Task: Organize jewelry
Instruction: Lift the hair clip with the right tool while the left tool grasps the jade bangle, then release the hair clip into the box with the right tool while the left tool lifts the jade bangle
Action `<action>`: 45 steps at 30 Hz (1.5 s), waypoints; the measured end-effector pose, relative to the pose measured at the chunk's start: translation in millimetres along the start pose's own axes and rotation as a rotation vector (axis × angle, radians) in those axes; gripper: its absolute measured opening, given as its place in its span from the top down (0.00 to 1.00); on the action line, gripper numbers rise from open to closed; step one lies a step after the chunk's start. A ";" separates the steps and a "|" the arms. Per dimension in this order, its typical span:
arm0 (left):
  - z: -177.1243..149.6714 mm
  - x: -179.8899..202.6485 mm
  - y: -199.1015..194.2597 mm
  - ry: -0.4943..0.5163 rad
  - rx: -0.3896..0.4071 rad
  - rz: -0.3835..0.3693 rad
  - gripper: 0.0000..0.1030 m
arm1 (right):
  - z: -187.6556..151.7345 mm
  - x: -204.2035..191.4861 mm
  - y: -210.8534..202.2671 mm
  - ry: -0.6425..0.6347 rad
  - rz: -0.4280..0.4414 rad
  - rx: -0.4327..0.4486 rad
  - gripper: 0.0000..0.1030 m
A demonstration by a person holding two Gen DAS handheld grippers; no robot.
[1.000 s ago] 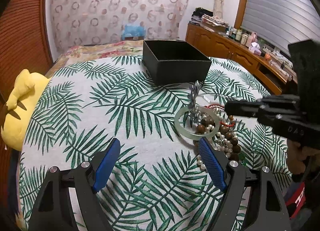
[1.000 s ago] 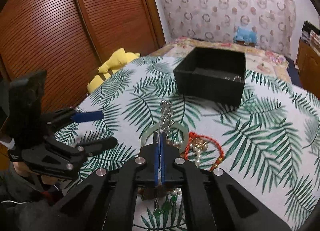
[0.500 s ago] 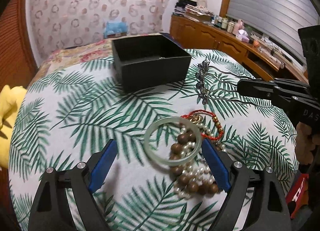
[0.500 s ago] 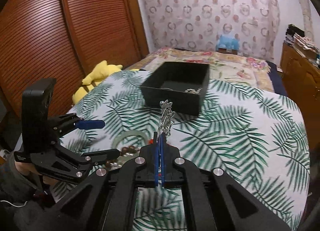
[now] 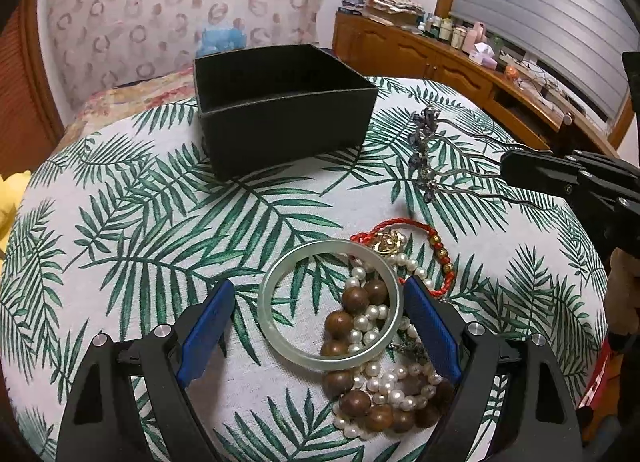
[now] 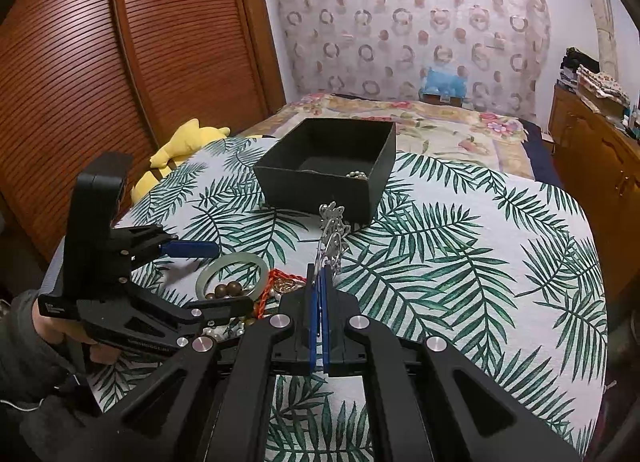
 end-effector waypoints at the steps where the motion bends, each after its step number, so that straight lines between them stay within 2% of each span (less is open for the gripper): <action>1: -0.5 0.4 0.5 0.000 -0.003 -0.005 0.20 | -0.4 0.6 0.2 0.002 0.001 0.000 0.98; 7: -0.7 0.3 -0.2 -0.004 0.005 -0.016 0.24 | -4.1 1.2 1.7 0.006 0.002 -0.004 0.98; 10: -1.4 2.2 -1.7 -0.001 0.010 -0.034 0.32 | -4.6 1.7 2.8 0.004 0.003 -0.005 0.98; 18: 1.0 -1.2 -12.8 -0.015 0.052 -0.033 0.33 | 3.2 1.0 -0.3 -0.003 0.003 0.012 0.98; 26: 19.1 -9.0 -33.7 -0.004 0.117 0.024 0.33 | 37.7 -2.1 -5.9 -0.039 -0.017 0.057 0.98; 32: 34.7 -20.7 -42.2 -0.006 0.149 0.051 0.33 | 76.8 -5.1 -1.2 -0.056 -0.023 0.091 0.98; 38: 44.8 -31.8 -44.6 -0.018 0.162 0.070 0.33 | 110.4 1.8 25.5 -0.040 -0.020 0.079 0.98; 45: 50.0 -42.9 -46.8 -0.026 0.161 0.105 0.33 | 130.2 5.8 70.5 -0.035 -0.013 0.030 0.98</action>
Point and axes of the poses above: each gripper's, at about its wrist camera, not at the fingertips, and y roughly the way its jaws point, x to its right, z to its top, the point moved 4 cm from there along y, roughly the way its jaws point, and after that the axes turned 7 degrees about -x, right-handed, at the moved point
